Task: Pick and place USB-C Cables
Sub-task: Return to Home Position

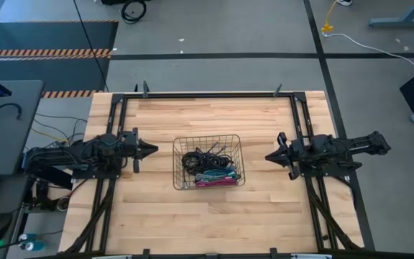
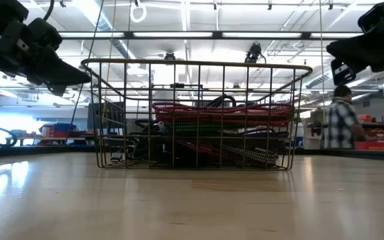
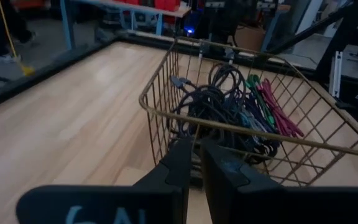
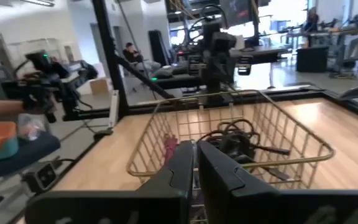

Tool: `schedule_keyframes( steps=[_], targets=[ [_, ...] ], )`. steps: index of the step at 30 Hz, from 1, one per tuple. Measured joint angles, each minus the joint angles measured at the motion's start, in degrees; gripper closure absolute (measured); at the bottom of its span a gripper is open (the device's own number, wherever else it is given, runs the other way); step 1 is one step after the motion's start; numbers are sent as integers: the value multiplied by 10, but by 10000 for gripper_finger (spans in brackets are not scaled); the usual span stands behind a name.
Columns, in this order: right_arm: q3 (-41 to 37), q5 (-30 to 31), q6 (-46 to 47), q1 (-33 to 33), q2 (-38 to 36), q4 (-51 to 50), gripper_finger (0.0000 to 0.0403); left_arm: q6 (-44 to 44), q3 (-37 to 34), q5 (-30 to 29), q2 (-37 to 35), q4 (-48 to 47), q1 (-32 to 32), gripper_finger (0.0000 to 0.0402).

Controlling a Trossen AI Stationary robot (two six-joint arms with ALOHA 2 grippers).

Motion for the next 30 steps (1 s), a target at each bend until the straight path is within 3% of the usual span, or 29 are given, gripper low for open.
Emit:
schedule_keyframes(
  steps=[9, 14, 30],
  targets=[
    [0, 10, -33, 1, 0, -4, 373, 30, -8, -9, 0, 26, 0, 358],
    [0, 10, -33, 1, 0, -4, 373, 27, -37, -4, 3, 101, 0, 358],
    [0, 3, -3, 1, 7, -5, 373, 34, -37, -5, 4, 101, 0, 358]
  ],
)
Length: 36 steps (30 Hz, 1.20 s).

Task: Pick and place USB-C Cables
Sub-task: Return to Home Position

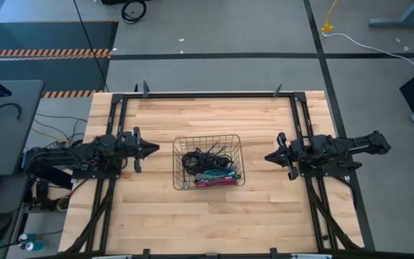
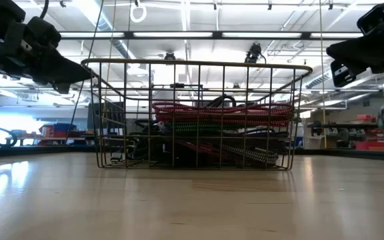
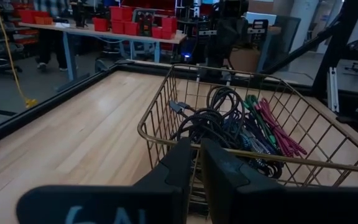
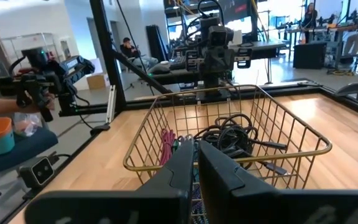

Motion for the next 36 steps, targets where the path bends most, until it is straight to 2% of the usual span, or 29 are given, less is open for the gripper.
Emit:
schedule_keyframes(
  steps=[36],
  targets=[
    [0, -1, 1, 0, 0, 0, 373, 0, -1, -2, 0, 10, 0, 358]
  ],
)
